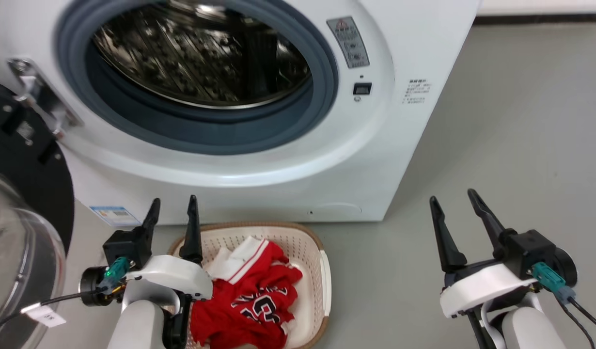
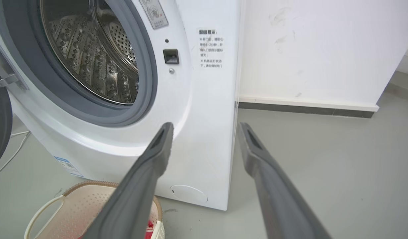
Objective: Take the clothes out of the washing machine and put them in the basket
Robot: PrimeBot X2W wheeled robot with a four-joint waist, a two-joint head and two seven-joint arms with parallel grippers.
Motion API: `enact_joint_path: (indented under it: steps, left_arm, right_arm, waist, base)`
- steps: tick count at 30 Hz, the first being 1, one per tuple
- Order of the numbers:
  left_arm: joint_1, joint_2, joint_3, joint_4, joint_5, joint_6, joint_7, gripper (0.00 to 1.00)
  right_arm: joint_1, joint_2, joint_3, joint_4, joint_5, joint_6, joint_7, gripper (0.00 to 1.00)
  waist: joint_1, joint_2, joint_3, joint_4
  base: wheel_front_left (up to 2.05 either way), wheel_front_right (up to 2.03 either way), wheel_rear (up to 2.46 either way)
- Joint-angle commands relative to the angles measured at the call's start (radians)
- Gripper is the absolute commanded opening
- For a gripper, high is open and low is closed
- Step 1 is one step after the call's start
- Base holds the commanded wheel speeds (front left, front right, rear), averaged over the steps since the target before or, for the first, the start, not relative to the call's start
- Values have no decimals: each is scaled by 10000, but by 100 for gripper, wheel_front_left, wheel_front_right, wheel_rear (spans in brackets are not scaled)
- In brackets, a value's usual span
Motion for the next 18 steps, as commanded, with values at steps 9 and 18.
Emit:
enact_joint_path:
  steps: [9, 18]
  left_arm:
    - [1320, -6, 194, -2309, 795, 133, -23, 100]
    - [2323, -6, 30, -2792, 1143, 227, -23, 100]
  right_arm:
    - [1114, -13, -553, -931, -561, -5, 466, 100]
    - [1872, -13, -849, -1425, -735, -7, 932, 100]
  waist:
    - [1, 0, -1692, 406]
    - [1, 0, -2237, 431]
  base:
    - [0, 0, 0]
    - [0, 0, 0]
